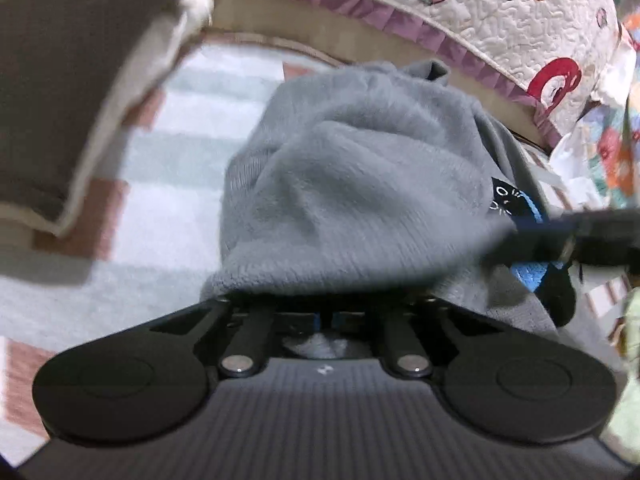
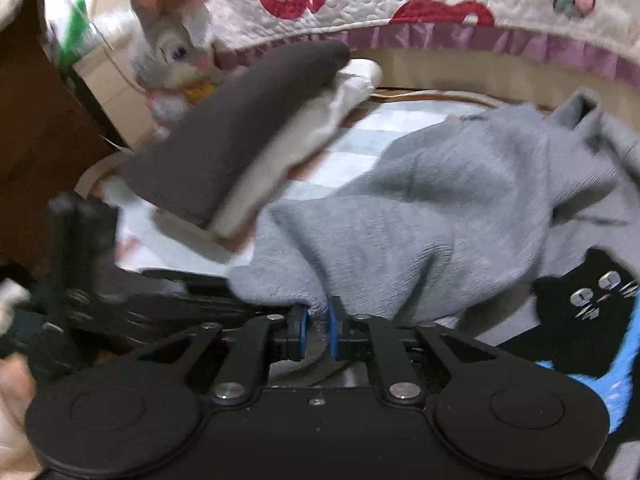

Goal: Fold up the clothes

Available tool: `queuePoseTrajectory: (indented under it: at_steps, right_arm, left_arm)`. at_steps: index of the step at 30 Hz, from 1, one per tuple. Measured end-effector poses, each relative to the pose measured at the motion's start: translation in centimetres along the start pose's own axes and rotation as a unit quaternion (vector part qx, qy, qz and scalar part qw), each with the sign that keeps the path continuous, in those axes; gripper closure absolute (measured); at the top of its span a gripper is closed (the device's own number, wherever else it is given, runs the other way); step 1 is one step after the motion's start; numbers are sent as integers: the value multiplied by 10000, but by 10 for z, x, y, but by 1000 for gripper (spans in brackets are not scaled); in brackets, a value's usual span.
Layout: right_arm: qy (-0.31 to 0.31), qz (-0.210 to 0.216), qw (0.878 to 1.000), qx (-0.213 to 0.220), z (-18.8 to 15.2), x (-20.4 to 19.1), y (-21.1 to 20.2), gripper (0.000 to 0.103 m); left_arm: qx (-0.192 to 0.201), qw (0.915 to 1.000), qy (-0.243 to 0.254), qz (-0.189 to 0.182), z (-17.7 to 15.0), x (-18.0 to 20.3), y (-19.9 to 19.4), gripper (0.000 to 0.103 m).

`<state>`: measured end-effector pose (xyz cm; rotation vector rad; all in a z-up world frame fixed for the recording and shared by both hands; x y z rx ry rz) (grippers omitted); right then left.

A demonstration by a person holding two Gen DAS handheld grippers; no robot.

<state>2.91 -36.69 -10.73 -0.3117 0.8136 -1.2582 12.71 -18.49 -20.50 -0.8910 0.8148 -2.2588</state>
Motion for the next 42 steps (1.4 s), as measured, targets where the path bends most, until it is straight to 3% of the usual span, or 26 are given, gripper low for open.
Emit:
queuePoseTrajectory:
  at_steps: [1, 2, 3, 5, 11, 12, 13, 14, 19, 20, 22, 25, 26, 27, 29, 31, 33, 35, 38, 40, 42]
  right_arm:
    - [179, 122, 9997, 85, 2, 5, -4, 85]
    - [358, 244, 9989, 169, 4, 10, -8, 68]
    - [541, 336, 9976, 254, 6, 15, -12, 41]
    - [962, -184, 9943, 424, 16, 37, -14, 23]
    - [982, -735, 9905, 627, 28, 68, -8, 22]
    - [985, -826, 9895, 660, 30, 73, -7, 27]
    - [988, -918, 9884, 694, 32, 78, -6, 44]
    - [991, -1009, 9873, 727, 33, 83, -5, 98]
    - [1003, -1465, 9801, 893, 43, 109, 0, 99]
    - [1005, -1556, 9783, 926, 45, 114, 1, 99]
    - [997, -1752, 9747, 968, 48, 125, 3, 99]
    - [525, -2582, 9645, 182, 35, 147, 15, 97]
    - [300, -2734, 9614, 12, 29, 147, 18, 91]
    - [75, -2883, 9574, -158, 24, 147, 22, 75]
    - [-289, -3109, 9495, -309, 17, 144, 20, 63]
    - [-325, -3242, 9450, -284, 16, 139, 9, 57]
    - [-179, -3331, 9426, -131, 18, 130, -12, 54]
    - [-17, -3181, 9479, 166, 24, 114, -35, 53]
    - [-182, -2395, 9691, 570, 31, 68, -63, 48]
    - [-520, -1692, 9828, 526, 32, 29, -64, 39]
    - [-954, -1052, 9892, 367, 29, -11, -60, 35]
  left_arm:
    - [96, 9999, 81, 102, 0, 3, -7, 101]
    - [192, 9995, 159, 203, 0, 7, -14, 101]
    - [287, 9988, 236, 304, 0, 10, -21, 101]
    - [440, 9973, 333, 489, -3, 13, -39, 102]
    - [542, 9934, 456, 897, -16, 7, -70, 103]
    - [527, 9924, 485, 1000, -17, 5, -71, 103]
    - [512, 9912, 514, 1104, -18, 3, -71, 103]
    - [512, 9901, 464, 1226, -17, -5, -74, 103]
    - [551, 9779, -23, 2015, -9, -53, -92, 103]
    - [548, 9788, -448, 1922, -6, -66, -97, 103]
    - [691, 9818, -613, 1661, -1, -67, -103, 103]
    - [893, 9870, -748, 1111, 9, -59, -107, 103]
    - [945, 9895, -732, 815, 12, -51, -106, 97]
    - [926, 9920, -697, 493, 16, -44, -101, 93]
    - [876, 9941, -623, -154, 23, -29, -91, 72]
    - [900, 9948, -271, -391, 32, -15, -78, 60]
    - [974, 9944, 356, -208, 37, -1, -64, 58]
    - [1026, 9918, 755, -110, 44, 6, -49, 57]
    - [970, 9909, 841, -402, 54, 13, -36, 57]
    - [863, 9912, 810, -598, 62, 16, -31, 59]
    - [755, 9909, 780, -793, 70, 20, -25, 61]
Point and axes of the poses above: each gripper's, at about its wrist camera, not at the fingertips, and y roughly the way its jaws point, x to its right, z to its top, the point moved 4 cm from there along y, roughly the way its jaws point, and after that the axes turned 7 degrees about -y, right-handed, at the moved point
